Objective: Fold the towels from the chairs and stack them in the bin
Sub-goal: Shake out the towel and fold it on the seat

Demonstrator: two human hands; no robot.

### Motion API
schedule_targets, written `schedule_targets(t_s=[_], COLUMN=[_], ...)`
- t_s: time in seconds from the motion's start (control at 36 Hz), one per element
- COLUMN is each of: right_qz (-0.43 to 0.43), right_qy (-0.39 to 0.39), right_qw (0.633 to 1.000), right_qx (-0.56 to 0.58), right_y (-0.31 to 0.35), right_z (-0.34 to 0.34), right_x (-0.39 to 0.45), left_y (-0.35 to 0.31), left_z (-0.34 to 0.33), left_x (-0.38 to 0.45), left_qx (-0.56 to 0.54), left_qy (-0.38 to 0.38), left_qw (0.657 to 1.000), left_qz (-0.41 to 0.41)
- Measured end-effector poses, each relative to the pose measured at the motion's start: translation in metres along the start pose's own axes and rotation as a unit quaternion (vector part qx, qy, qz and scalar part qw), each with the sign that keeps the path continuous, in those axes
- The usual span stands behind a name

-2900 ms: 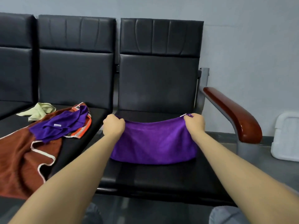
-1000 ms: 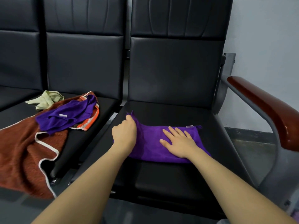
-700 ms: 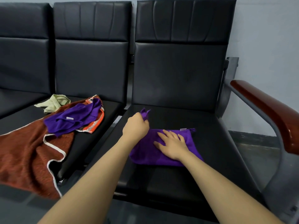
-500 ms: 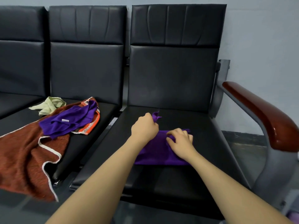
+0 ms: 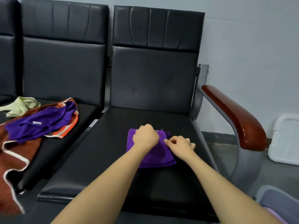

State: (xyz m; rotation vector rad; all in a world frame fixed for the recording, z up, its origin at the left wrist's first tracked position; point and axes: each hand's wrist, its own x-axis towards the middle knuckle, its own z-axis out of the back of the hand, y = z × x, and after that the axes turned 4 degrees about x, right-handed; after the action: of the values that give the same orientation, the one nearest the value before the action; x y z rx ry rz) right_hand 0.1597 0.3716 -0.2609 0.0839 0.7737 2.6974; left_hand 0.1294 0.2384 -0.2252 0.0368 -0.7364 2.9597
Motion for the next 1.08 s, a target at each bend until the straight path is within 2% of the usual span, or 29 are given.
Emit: schedule_targets(t_s=[0.11, 0.25, 0.36, 0.5, 0.64, 0.72, 0.81, 1.08], right_qz=[-0.02, -0.053, -0.047, -0.031, 0.027, 0.03, 0.041, 0.093], right_qy=[-0.034, -0.063, -0.057, -0.02, -0.056, -0.067, -0.11, -0.261], right_qw=[0.999, 0.993, 0.992, 0.997, 0.997, 0.996, 0.989, 0.961], right_qx=[-0.035, -0.09, -0.103, -0.063, -0.042, 0.058, 0.09, 0.018], right_y=[0.006, 0.017, 0.023, 0.033, 0.039, 0.041, 0.047, 0.057], right_z=[-0.005, -0.01, -0.02, -0.026, -0.028, -0.026, -0.021, 0.015], right_x=[0.003, 0.005, 0.008, 0.011, 0.002, -0.003, -0.006, -0.023], left_y=[0.021, 0.046, 0.057, 0.061, 0.061, 0.058, 0.054, 0.031], left_z=[0.001, -0.005, -0.007, -0.011, -0.01, -0.007, -0.002, 0.019], left_x=[0.001, 0.002, 0.004, 0.006, 0.008, 0.007, 0.005, 0.001], left_qx=[0.173, 0.228, 0.251, 0.212, 0.139, 0.116, 0.126, 0.128], left_qy=[-0.05, -0.021, 0.003, 0.016, -0.007, -0.026, -0.054, -0.148], left_qw=[0.983, 0.971, 0.965, 0.974, 0.988, 0.991, 0.99, 0.978], left_qz=[0.028, 0.073, 0.079, 0.078, 0.068, 0.057, 0.034, -0.074])
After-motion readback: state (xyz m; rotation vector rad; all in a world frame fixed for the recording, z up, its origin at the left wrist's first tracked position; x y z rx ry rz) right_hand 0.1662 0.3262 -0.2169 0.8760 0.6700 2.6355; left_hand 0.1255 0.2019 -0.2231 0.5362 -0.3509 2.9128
